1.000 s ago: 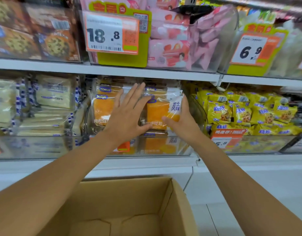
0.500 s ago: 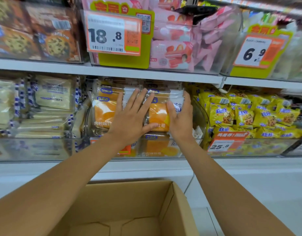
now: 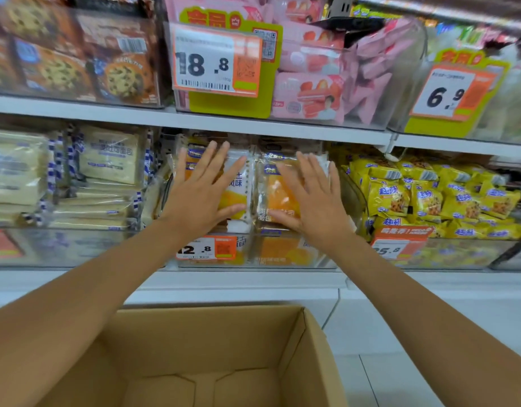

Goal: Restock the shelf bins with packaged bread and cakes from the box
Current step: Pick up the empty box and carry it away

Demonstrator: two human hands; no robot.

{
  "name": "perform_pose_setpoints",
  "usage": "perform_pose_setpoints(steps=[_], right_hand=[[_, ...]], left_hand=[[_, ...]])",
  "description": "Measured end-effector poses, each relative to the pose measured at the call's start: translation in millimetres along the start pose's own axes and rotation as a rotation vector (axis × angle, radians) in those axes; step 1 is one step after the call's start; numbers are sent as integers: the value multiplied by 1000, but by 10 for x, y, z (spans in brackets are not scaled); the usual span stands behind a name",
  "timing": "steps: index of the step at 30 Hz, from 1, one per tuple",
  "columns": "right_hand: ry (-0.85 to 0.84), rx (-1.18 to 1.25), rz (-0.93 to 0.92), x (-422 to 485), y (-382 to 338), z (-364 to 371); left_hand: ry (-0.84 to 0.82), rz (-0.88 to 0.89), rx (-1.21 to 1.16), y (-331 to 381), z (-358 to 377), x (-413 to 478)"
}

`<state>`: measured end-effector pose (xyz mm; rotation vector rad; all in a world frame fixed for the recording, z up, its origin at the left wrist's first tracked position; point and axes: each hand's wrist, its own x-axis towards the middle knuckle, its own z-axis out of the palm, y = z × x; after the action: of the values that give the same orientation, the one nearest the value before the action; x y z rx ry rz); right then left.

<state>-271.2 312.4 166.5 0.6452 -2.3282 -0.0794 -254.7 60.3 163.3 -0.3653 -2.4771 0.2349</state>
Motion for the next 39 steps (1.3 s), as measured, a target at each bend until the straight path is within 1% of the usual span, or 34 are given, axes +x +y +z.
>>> perform_pose_setpoints(steps=[3,5,8,10,13,17,19,21,23,25,28,31,33,34,36,37,39], right_hand=[[-44,12,-42,174,135,72],[-22,25,-51,173,142,109],[-14,48,-80,87,97,133],[-32,62,-68,74,83,77],[-36,28,-37,61,13,13],[-97,31,-9,25,-85,-15],[-78,40,57,21,-157,-122],[-52,113,137,-50,-284,-297],[-76,191,180,-237,-449,-493],[-174,261,184,-589,-629,-658],[-394,418,282,-1389,-880,-909],[-613,379,339,-2326,-1031,-1050],[-728,385,428,-2807,-1062,-1092],[-789,381,483,-2965,-1070,-1118],[-925,365,586,-3179,-1075,-1099],[-983,364,626,-3239,-1082,-1075],[-1035,404,673,-3318,-1100,-1018]], left_hand=[[-34,-59,-14,7,53,49],[-39,-88,-27,18,83,57],[-56,-87,-62,6,74,54],[-84,-98,-85,10,25,54],[-75,-125,-153,71,-46,10],[-88,-146,-215,141,-115,-151],[-114,-216,-332,182,-205,-262],[-110,-290,-475,233,-336,-428],[-103,-332,-589,269,-508,-681],[-131,-393,-658,247,-690,-1085],[-264,-539,-621,146,-867,-1978],[-438,-675,-487,-5,-897,-3006],[-593,-769,-430,-83,-863,-3573],[-672,-848,-450,-102,-847,-3794],[-793,-1013,-582,-96,-830,-4083],[-829,-1042,-639,-81,-808,-4177],[-865,-1019,-696,-31,-780,-4293]])
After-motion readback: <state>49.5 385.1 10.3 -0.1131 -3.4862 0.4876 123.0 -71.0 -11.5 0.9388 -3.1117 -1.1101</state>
